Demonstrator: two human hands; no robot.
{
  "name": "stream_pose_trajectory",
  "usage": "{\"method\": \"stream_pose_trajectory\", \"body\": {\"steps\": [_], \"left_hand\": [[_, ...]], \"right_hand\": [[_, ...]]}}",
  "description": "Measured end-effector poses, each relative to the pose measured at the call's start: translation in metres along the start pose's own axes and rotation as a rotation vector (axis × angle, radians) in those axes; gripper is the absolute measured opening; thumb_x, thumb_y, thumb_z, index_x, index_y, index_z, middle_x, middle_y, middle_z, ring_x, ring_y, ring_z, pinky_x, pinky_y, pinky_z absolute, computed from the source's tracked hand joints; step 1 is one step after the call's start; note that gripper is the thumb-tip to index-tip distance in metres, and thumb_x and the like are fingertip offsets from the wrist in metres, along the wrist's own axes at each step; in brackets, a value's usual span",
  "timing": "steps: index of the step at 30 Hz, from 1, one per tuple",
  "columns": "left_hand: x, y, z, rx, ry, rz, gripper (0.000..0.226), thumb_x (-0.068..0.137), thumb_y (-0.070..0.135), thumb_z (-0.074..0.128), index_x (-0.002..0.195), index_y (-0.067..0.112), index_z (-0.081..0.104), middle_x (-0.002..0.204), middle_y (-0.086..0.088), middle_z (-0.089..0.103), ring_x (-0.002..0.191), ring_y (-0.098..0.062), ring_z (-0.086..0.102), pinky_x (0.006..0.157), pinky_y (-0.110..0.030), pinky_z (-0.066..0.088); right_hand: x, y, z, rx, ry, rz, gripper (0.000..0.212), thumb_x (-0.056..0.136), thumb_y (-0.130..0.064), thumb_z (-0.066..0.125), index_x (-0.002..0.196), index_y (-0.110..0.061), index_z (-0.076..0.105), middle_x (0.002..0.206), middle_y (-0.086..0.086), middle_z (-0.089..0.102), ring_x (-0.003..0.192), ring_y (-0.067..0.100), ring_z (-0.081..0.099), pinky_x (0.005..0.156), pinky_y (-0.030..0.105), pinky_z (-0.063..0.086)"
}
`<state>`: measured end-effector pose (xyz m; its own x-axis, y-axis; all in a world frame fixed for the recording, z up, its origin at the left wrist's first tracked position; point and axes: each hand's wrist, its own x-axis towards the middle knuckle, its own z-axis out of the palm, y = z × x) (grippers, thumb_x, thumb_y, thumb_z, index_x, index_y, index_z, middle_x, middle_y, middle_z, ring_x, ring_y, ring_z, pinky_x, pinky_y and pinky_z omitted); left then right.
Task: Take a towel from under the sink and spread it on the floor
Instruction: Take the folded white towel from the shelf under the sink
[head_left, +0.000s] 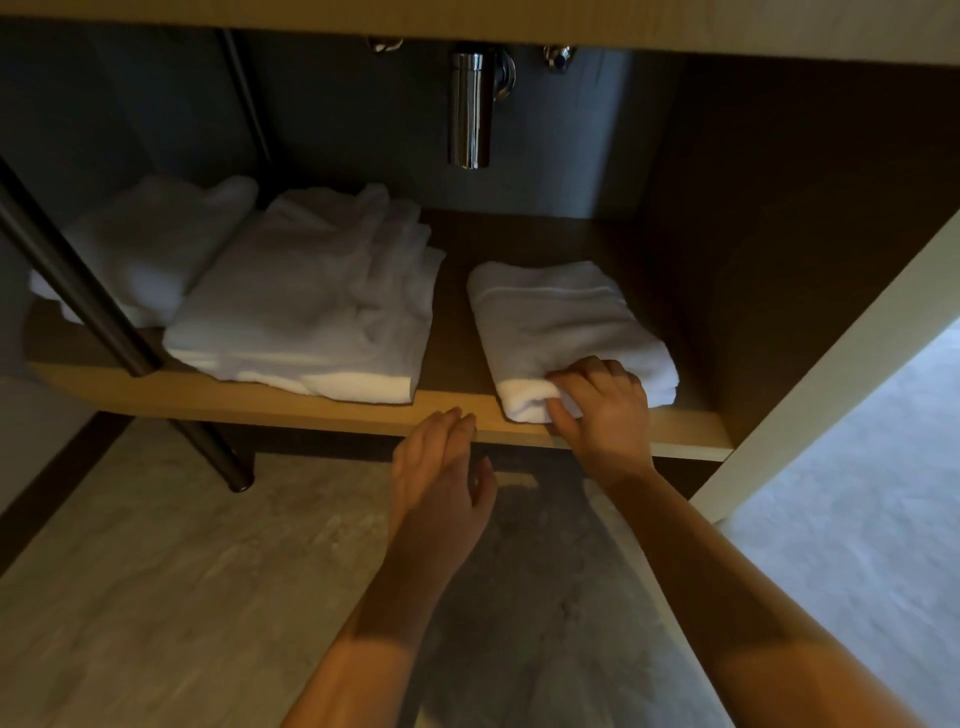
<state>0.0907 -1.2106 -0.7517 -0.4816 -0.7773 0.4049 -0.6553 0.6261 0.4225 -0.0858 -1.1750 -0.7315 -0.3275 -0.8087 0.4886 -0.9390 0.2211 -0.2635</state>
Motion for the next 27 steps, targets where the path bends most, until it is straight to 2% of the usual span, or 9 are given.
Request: {"method": "stream_pose_trajectory", "body": {"steps": [3,6,10,13,17,19,22,27], "left_hand": [[-0.004,0.0,0.001,-0.011,0.014,0.024,0.046,0.077,0.021,0.067,0.119,0.009,0.054,0.121,-0.013,0.061,0.113,-0.028,0.056,0.094,-0.042,0.042],[-0.008,-0.003,0.004,-0.026,0.021,0.039,0.048,0.076,0.02,0.068,0.12,0.008,0.052,0.12,-0.015,0.062,0.111,-0.03,0.058,0.094,-0.042,0.042],[-0.01,-0.012,0.002,-0.031,0.037,0.049,0.049,0.078,0.02,0.066,0.122,0.007,0.05,0.123,-0.015,0.06,0.114,-0.029,0.056,0.096,-0.036,0.034],[-0.01,-0.018,-0.001,-0.042,0.041,0.041,0.048,0.081,0.023,0.063,0.125,0.008,0.048,0.125,-0.014,0.059,0.116,-0.028,0.054,0.097,-0.035,0.033],[-0.011,-0.02,-0.002,-0.064,0.034,0.018,0.048,0.081,0.023,0.062,0.124,0.008,0.048,0.125,-0.014,0.058,0.116,-0.029,0.053,0.096,-0.035,0.033],[-0.009,-0.019,-0.001,-0.072,0.02,0.004,0.049,0.081,0.023,0.063,0.125,0.008,0.048,0.126,-0.014,0.057,0.117,-0.028,0.053,0.096,-0.036,0.033],[-0.007,-0.016,-0.002,-0.074,0.005,-0.014,0.052,0.079,0.025,0.066,0.125,0.009,0.049,0.126,-0.014,0.058,0.116,-0.029,0.053,0.096,-0.038,0.034],[-0.001,-0.009,-0.009,-0.079,-0.004,-0.024,0.06,0.074,0.034,0.069,0.125,0.009,0.049,0.127,-0.014,0.057,0.118,-0.029,0.052,0.097,-0.042,0.04]], "right_hand": [[-0.017,-0.006,-0.004,-0.01,0.07,-0.131,0.023,0.075,-0.025,0.068,0.091,-0.008,0.067,0.088,0.015,0.068,0.081,0.032,0.064,0.075,0.04,0.05],[-0.034,-0.012,-0.005,-0.029,0.067,-0.16,0.029,0.066,-0.026,0.079,0.088,-0.01,0.068,0.086,0.012,0.07,0.079,0.029,0.066,0.077,0.039,0.051],[-0.048,-0.006,-0.005,-0.034,0.065,-0.156,0.046,0.065,-0.033,0.079,0.102,-0.011,0.063,0.103,0.015,0.068,0.094,0.032,0.064,0.088,0.043,0.046],[-0.048,0.003,-0.004,-0.064,-0.026,-0.13,0.06,0.068,-0.042,0.074,0.119,-0.015,0.054,0.121,0.014,0.062,0.111,0.033,0.058,0.1,0.045,0.03],[-0.051,0.009,0.001,-0.092,-0.105,-0.183,0.077,0.065,-0.05,0.073,0.129,-0.02,0.043,0.131,0.013,0.055,0.12,0.033,0.051,0.103,0.05,0.024],[-0.054,0.01,0.004,-0.128,-0.084,-0.214,0.076,0.063,-0.044,0.077,0.127,-0.019,0.043,0.13,0.014,0.056,0.119,0.035,0.052,0.102,0.052,0.022],[-0.051,0.01,0.007,-0.138,-0.018,-0.205,0.067,0.06,-0.028,0.083,0.118,-0.014,0.053,0.122,0.016,0.062,0.111,0.038,0.058,0.098,0.052,0.027],[-0.041,0.007,-0.008,-0.104,-0.003,-0.227,0.059,0.055,-0.02,0.086,0.107,-0.009,0.061,0.108,0.017,0.068,0.097,0.037,0.065,0.087,0.052,0.046]]}}
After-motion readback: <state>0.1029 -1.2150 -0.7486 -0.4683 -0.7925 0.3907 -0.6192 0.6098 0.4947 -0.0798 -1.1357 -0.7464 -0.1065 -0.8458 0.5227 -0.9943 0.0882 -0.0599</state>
